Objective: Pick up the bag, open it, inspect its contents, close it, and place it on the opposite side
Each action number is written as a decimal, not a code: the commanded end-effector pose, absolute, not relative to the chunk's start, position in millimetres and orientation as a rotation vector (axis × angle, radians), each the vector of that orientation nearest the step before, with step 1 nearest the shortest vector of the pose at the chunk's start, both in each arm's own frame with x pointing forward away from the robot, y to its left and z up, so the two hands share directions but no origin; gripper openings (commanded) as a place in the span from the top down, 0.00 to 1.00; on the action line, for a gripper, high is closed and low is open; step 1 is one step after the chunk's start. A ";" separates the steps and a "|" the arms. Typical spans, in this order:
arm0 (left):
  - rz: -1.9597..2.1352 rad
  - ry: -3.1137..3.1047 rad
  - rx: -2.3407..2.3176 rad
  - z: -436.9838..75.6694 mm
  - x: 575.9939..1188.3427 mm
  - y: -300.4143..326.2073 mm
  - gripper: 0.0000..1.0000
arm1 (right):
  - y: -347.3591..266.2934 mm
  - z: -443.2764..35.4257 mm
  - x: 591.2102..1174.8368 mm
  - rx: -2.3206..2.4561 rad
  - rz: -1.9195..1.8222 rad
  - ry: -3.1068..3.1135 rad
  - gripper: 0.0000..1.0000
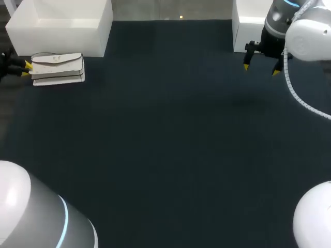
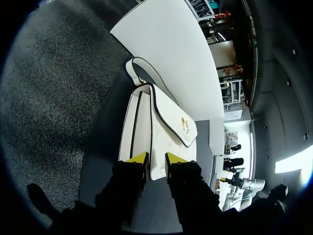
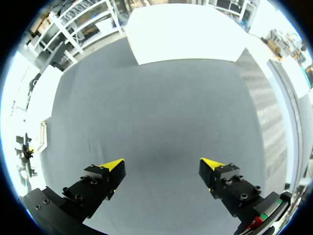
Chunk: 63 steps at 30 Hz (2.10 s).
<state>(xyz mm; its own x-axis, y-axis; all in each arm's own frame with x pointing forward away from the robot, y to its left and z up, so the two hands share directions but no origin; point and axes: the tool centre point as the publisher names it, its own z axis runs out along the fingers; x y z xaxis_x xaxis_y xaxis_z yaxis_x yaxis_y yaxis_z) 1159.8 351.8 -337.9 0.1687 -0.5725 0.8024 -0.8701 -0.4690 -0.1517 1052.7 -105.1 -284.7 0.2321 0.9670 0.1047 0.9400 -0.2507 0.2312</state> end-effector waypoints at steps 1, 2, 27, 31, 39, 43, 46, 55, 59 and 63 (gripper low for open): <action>0.643 -1.502 1.653 -337.2 1164.1 353.6 0.67 | -104.5 -284.1 1052.5 2.370 0.338 1.841 0.00; 0.642 -1.507 1.659 -336.3 1161.9 353.0 0.68 | -104.5 -284.1 1052.5 2.370 0.338 1.841 0.00; 0.422 -1.531 1.837 -333.6 1109.4 321.6 0.63 | -104.5 -284.1 1052.5 2.370 0.338 1.841 0.00; 0.414 -1.547 1.863 -333.7 1108.0 318.5 0.63 | -104.5 -284.1 1052.5 2.370 0.338 1.841 0.00; 0.375 -1.651 1.911 -320.6 1103.7 301.0 0.61 | -104.5 -284.1 1052.5 2.370 0.338 1.841 0.00; 0.356 -1.745 1.943 -304.8 1097.7 283.8 0.55 | -104.5 -284.1 1052.5 2.370 0.338 1.841 0.00; 0.354 -1.816 1.959 -292.0 1093.7 270.2 0.51 | -104.5 -284.1 1052.5 2.370 0.338 1.841 0.00; 0.332 -2.023 1.981 -263.2 1095.3 244.0 0.00 | -104.5 -284.1 1052.5 2.370 0.338 1.841 0.00; 0.344 -2.114 1.992 -256.8 1092.4 232.9 0.00 | -104.5 -284.1 1052.5 2.370 0.338 1.841 0.00; 0.388 -2.193 2.009 -250.9 1088.1 221.6 0.00 | -104.5 -284.1 1052.5 2.370 0.338 1.841 0.00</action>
<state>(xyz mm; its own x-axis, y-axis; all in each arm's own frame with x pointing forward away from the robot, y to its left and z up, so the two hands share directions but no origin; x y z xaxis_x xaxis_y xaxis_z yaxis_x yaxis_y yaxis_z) 1106.0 229.9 -253.0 -0.0925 -0.9000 0.4259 -0.9940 0.1086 0.0136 1052.7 -105.1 -284.5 0.2322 0.9670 0.1046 0.9400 -0.2507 0.2313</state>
